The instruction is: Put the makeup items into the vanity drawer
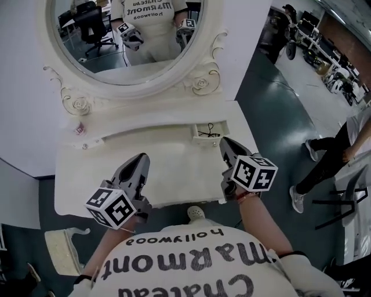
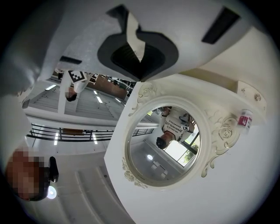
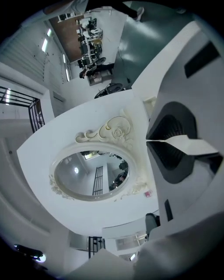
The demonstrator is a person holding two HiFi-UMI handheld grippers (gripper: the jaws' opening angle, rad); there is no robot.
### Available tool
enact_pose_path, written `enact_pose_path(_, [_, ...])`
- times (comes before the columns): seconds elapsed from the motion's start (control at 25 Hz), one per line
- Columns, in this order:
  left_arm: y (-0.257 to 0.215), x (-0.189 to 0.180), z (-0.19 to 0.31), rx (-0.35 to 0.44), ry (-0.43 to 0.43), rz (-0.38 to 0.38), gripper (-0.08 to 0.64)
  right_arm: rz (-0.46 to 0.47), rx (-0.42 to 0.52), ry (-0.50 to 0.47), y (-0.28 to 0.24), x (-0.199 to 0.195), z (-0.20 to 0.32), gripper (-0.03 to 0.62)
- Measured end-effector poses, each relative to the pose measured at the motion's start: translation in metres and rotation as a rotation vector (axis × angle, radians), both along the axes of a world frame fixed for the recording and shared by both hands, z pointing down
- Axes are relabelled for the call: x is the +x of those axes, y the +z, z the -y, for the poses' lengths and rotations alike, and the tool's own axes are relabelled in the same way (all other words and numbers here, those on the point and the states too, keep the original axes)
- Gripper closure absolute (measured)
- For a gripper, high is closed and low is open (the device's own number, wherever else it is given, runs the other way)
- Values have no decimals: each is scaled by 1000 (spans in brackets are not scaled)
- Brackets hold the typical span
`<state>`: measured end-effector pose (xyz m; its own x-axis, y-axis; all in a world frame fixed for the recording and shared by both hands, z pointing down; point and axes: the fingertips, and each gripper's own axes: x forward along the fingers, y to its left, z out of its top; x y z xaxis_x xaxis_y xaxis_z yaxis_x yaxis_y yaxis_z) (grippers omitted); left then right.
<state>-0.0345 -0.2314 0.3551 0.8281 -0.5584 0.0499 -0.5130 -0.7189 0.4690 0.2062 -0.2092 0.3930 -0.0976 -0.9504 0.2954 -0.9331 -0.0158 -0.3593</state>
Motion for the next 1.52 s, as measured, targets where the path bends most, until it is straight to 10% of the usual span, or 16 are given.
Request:
enact_pose_path(0.72, [-4,-18,-39,76,52,29,552,-37,155,-118,-49,-99,-40,560])
enact_pose_path(1.52, [-12,-4,-44,91,-113,55,552,-117,145,-234,-48,-79,-36,560])
